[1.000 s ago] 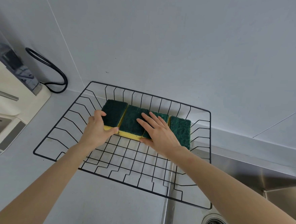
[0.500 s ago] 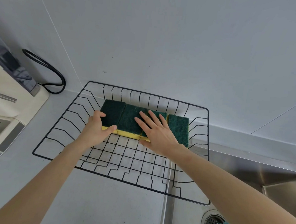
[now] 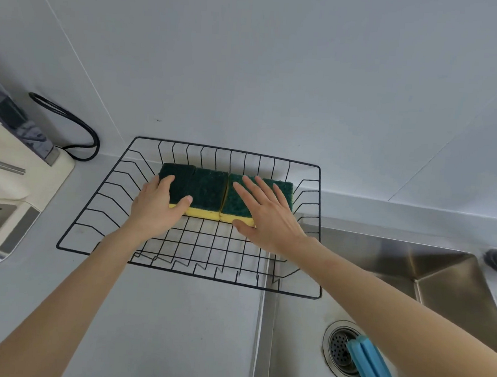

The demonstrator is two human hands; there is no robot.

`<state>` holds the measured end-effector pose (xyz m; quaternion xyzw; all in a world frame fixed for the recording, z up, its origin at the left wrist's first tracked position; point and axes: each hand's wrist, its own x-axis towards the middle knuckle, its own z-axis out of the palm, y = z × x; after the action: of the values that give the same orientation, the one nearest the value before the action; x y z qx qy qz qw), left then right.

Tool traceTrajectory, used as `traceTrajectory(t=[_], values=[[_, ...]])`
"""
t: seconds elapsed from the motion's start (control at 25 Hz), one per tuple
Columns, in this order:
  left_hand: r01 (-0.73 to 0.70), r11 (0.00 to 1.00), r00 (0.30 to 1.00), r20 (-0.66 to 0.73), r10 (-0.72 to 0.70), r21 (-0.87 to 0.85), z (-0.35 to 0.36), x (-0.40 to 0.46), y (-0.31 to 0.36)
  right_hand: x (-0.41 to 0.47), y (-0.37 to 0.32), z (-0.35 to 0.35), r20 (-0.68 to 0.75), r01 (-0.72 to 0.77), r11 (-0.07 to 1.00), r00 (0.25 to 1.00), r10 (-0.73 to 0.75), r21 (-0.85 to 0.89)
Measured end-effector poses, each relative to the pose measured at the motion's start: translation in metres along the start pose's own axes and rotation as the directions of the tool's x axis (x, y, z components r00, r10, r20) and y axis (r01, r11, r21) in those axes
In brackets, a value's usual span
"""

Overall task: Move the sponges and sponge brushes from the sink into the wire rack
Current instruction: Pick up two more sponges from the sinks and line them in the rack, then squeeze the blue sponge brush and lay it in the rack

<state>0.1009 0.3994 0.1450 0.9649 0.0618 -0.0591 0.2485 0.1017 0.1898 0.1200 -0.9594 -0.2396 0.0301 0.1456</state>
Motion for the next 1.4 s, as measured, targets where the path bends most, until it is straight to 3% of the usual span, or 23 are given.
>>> traceTrajectory(t=[0.4, 0.8, 0.92, 1.4], values=[[-0.262, 0.960, 0.965, -0.026, 0.260, -0.098, -0.015, -0.077, 0.105, -0.112, 0.036, -0.058, -0.123, -0.248, 0.958, 0.956, 0.266, 0.144], [-0.456, 0.884, 0.884, 0.059, 0.464, -0.104, 0.035, -0.158, 0.180, -0.229, 0.062, -0.063, -0.070, -0.415, 0.883, 0.896, 0.439, 0.219], [-0.498, 0.858, 0.851, 0.118, 0.512, -0.128, 0.061, -0.172, 0.190, -0.252, 0.070, -0.056, -0.020, -0.460, 0.855, 0.878, 0.478, 0.241], [-0.419, 0.901, 0.799, 0.426, 0.425, -0.112, 0.190, -0.216, 0.201, -0.332, 0.115, 0.010, 0.301, -0.635, 0.717, 0.770, 0.562, 0.287]])
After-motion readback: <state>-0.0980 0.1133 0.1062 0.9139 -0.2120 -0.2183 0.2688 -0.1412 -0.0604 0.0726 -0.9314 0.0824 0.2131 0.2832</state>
